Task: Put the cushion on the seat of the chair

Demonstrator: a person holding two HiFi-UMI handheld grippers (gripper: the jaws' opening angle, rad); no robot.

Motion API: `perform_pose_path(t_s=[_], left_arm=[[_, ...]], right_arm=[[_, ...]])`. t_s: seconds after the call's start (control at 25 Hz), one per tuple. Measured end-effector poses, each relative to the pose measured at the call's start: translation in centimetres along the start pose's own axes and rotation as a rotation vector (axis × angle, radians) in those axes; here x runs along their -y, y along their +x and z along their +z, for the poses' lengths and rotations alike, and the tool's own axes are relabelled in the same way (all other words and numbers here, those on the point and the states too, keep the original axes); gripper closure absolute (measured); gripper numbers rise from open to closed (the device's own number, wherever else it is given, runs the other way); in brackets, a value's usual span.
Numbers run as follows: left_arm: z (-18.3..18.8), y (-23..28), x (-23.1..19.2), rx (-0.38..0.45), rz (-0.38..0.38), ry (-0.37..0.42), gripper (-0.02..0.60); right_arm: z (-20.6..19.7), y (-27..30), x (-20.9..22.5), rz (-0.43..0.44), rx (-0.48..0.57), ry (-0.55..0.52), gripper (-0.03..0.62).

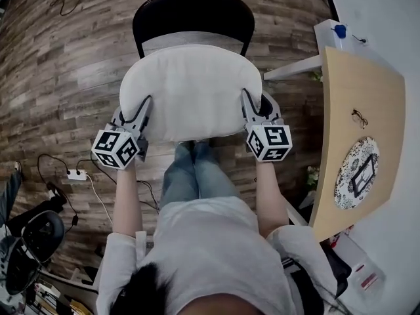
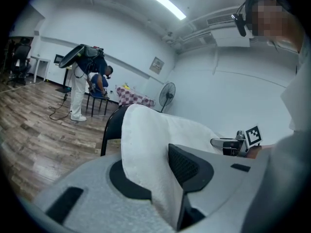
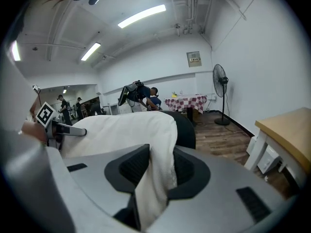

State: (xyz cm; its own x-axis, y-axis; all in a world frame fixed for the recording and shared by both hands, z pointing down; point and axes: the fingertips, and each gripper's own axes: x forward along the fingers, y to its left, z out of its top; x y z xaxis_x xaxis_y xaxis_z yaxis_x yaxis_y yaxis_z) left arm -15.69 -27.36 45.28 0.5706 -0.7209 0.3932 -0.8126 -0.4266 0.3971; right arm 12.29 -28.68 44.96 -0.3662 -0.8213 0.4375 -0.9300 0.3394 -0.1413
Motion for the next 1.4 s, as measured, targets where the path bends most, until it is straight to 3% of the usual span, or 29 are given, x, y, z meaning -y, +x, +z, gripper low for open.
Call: perform_pose_path(t_s=[0.84,1.2,1.4], left_arm=[[-16.7,8.8,-9.8,-0.210,-0.014,-0.120,0.476],[-20.9,12.4,-14.0,-0.247,-0.009,-0.152,0.476],[-22.3,14.4,-15.7,-0.278,0.001,-0.120,0.476]], right_arm=[[-18.6,10.7,2.6,0.006,-0.238,0.085,0.499],[-23.7,15.8,3.6,0.015,-0.279,0.081,0.497],[-25.7,18.0,4.2,-0.004,-0.311,0.075,0.497]])
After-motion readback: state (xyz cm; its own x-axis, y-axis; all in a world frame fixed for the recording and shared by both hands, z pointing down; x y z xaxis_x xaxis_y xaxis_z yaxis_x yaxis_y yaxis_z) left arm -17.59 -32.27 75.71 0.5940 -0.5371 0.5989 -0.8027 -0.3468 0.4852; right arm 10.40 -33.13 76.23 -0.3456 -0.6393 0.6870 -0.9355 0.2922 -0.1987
